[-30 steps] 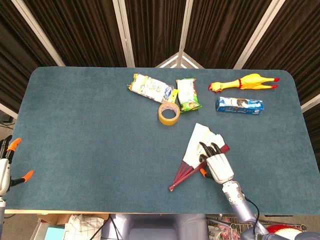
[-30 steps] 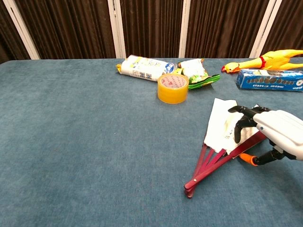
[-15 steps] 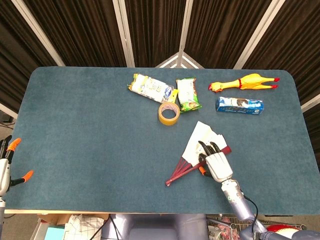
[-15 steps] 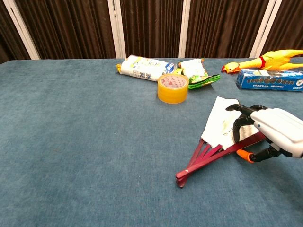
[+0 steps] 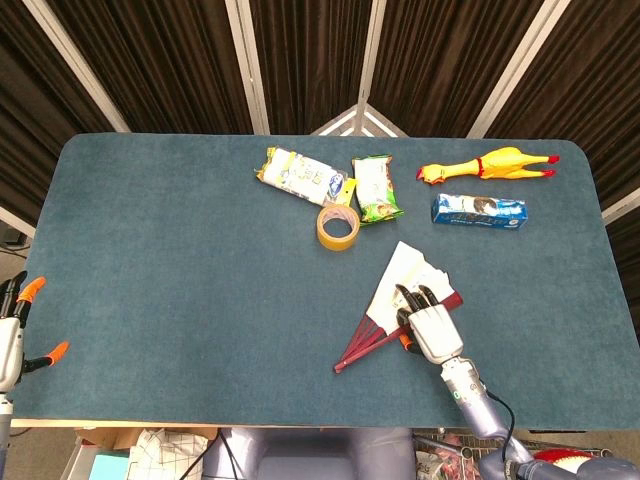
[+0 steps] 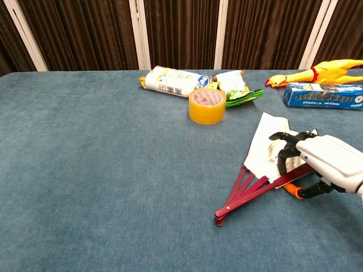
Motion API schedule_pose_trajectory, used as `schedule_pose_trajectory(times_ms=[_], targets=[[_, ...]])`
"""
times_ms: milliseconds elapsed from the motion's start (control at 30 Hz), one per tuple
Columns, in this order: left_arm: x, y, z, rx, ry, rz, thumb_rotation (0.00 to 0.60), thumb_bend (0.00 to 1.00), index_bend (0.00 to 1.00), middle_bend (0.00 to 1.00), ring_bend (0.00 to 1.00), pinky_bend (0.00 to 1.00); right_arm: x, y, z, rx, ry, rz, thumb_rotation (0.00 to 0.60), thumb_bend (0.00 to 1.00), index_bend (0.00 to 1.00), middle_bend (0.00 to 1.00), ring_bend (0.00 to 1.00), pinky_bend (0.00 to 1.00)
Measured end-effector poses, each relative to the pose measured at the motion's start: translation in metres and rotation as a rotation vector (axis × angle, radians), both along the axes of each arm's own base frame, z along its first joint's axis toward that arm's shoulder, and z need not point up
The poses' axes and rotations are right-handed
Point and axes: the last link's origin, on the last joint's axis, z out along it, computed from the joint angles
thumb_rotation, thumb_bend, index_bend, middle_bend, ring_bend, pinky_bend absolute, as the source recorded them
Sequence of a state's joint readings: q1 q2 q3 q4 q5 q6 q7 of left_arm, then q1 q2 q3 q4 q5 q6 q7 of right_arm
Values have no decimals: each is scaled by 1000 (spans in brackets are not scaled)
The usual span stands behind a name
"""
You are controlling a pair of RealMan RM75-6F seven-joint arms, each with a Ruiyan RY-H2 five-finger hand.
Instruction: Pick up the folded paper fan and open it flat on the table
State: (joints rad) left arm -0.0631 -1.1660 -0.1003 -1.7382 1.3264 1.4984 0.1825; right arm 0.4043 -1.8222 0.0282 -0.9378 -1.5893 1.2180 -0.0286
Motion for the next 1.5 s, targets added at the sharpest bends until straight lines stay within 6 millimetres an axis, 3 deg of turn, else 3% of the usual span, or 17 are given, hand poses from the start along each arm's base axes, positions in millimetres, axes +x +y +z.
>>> schedule_pose_trajectory(times_ms=[133,333,833,1133,1367,1500], targets=[[0,0,0,2,0,-1,600,150,148,0,0,0,3,-1,-1,0,-17,1,600,366,619,166,259,153],[0,0,0,-1,-3,-1,600,150,149,0,0,0,6,-2,3,-24,-61,9,600,385,632,168,259,153],[2,0,-3,-15,-6,-9,600,151,151,0,0,0,27,-16,47,-98,-136,85,600,391,656,168,259,153],[6,0,-5,-26,-18,-41,600,150,149,0,0,0,59,-34,91,-113,-186,129,600,396,694,176,259,153],[11,3,-11,-34,-66,-105,600,151,147,0,0,0,95,-65,131,-79,-153,154,600,399,703,177,259,153],[15,7,-18,-41,-107,-149,600,150,145,0,0,0,115,-81,143,-53,-105,163,600,401,703,177,258,153]])
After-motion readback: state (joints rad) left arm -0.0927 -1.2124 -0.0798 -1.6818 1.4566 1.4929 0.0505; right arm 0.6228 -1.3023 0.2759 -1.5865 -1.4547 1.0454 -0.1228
